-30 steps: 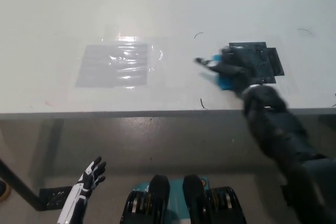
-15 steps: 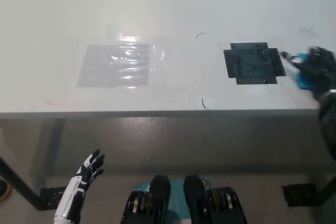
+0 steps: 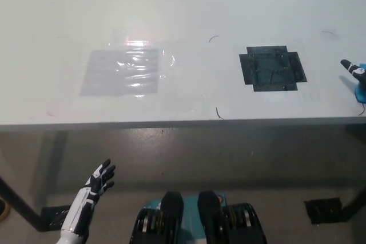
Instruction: A soft sponge is kept on the balc marked spot on the table infront of the robot and it uses its right hand fist to press down on it and drrags it across the table in a back and forth manner twice to clean it
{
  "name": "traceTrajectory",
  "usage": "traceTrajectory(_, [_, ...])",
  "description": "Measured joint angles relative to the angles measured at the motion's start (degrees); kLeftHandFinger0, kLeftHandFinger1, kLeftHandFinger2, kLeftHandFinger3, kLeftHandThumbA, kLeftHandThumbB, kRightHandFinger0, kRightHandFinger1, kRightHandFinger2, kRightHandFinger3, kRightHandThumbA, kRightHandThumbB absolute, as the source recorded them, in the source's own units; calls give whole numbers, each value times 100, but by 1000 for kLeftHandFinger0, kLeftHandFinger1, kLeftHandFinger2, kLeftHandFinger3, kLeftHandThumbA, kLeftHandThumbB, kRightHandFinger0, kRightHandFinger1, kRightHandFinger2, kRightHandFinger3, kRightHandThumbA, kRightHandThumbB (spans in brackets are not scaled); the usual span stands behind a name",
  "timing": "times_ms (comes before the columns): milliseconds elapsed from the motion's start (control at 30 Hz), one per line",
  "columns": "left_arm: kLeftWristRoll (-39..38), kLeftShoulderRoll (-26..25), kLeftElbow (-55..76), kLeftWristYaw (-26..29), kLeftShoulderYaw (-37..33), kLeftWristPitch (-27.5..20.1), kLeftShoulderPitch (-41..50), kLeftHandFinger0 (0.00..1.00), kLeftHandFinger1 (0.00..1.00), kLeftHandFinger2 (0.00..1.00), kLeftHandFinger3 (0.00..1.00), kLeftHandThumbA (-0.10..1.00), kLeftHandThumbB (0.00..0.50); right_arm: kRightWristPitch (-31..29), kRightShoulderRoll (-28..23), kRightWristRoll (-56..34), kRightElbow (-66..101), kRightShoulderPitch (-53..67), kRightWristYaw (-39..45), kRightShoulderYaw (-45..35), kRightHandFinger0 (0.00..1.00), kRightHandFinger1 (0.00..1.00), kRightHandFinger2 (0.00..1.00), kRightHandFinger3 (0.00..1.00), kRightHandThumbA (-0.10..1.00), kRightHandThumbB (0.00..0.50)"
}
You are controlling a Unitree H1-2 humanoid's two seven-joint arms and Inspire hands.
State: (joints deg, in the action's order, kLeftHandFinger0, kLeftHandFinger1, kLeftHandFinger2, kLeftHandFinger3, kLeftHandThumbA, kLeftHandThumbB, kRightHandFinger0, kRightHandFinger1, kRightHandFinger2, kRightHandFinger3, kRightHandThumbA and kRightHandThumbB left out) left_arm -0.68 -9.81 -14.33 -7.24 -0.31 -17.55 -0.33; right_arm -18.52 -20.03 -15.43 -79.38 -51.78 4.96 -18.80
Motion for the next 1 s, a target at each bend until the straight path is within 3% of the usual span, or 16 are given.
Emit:
traceTrajectory(67, [2,0,0,1,1,2,1,1000,1000,1000,1000,1000,500,-32,69,-3,4,-20,2,2,0,0,0,0,1000,207])
traceTrajectory(200, [5,1,3,0,-11,4,21,1000,1000,1000,1000,1000,500,-52,293,-7,16,-99,1,5,0,0,0,0,1000,230])
traceTrajectory(267, [15,1,1,0,-16,4,39,1000,1000,1000,1000,1000,500,-81,455,-7,43,-137,2,11,0,0,0,0,1000,224])
traceTrajectory(367, [14,1,-5,-1,-17,4,61,1000,1000,1000,1000,1000,500,-99,741,-6,73,-214,0,38,0,0,0,0,1000,174])
traceTrajectory(467, [14,1,-6,-1,-21,4,106,1000,1000,1000,1000,1000,500,-111,1057,-6,141,-273,-1,75,0,0,0,0,1000,196])
traceTrajectory(500, [14,1,-9,-1,-22,4,122,1000,1000,1000,1000,1000,500,-109,1143,-5,152,-294,-2,89,0,0,0,0,1000,170])
traceTrajectory(600, [15,1,-28,0,-24,2,136,1000,1000,1000,1000,1000,500,-109,1373,8,196,-331,20,179,0,0,0,0,1000,188])
traceTrajectory(700, [14,2,-41,0,-27,-3,133,1000,1000,1000,1000,1000,500,-111,1564,12,250,-342,52,250,0,0,0,0,1000,175])
traceTrajectory(800, [13,3,-41,0,-30,-3,133,1000,1000,1000,1000,1000,500,-126,1676,44,282,-343,86,406,0,0,0,0,1000,190])
traceTrajectory(1000, [12,12,-42,3,-26,-16,143,1000,1000,1000,1000,1000,500,-128,1725,100,285,-351,92,636,0,0,0,0,1000,172])
